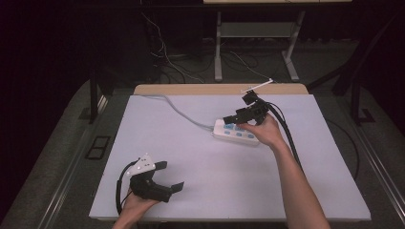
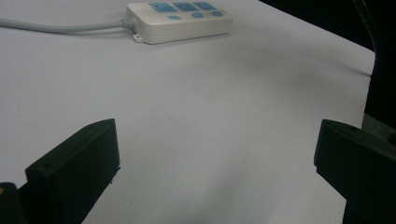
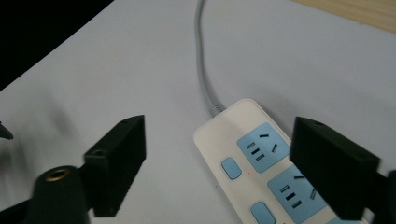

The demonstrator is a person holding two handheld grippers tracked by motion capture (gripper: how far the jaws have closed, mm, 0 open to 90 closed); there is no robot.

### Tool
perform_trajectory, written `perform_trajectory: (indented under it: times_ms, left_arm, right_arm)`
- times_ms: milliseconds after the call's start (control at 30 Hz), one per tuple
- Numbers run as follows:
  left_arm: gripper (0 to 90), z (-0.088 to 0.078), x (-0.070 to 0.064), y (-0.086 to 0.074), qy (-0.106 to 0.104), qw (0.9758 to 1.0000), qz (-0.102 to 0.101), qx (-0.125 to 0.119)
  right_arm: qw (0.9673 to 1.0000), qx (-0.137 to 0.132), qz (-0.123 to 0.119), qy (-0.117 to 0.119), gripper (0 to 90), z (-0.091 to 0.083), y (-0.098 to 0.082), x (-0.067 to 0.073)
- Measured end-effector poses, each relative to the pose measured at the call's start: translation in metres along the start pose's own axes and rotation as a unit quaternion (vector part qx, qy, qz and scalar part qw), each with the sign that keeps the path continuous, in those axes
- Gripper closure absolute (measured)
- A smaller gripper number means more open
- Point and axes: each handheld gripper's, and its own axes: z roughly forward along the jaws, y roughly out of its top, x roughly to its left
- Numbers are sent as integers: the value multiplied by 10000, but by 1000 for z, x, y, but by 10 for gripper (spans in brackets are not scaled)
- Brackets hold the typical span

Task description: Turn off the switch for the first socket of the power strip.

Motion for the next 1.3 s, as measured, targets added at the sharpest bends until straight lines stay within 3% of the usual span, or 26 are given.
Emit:
perform_trajectory:
  times_ms: [67,367,933,1300]
  left_arm:
    - [0,0,0,0,-2,10000,2,-3]
    - [0,-1,1,0,3,10000,-13,-19]
    - [0,-1,2,0,20,10000,0,-20]
    - [0,-2,2,0,18,10000,-4,-17]
  right_arm:
    - [10000,10,20,-13,269,1,0,-1]
    - [10000,46,59,-42,577,10,-3,-7]
    - [9996,146,94,229,884,26,-10,-19]
    - [9989,298,118,328,898,37,-15,-24]
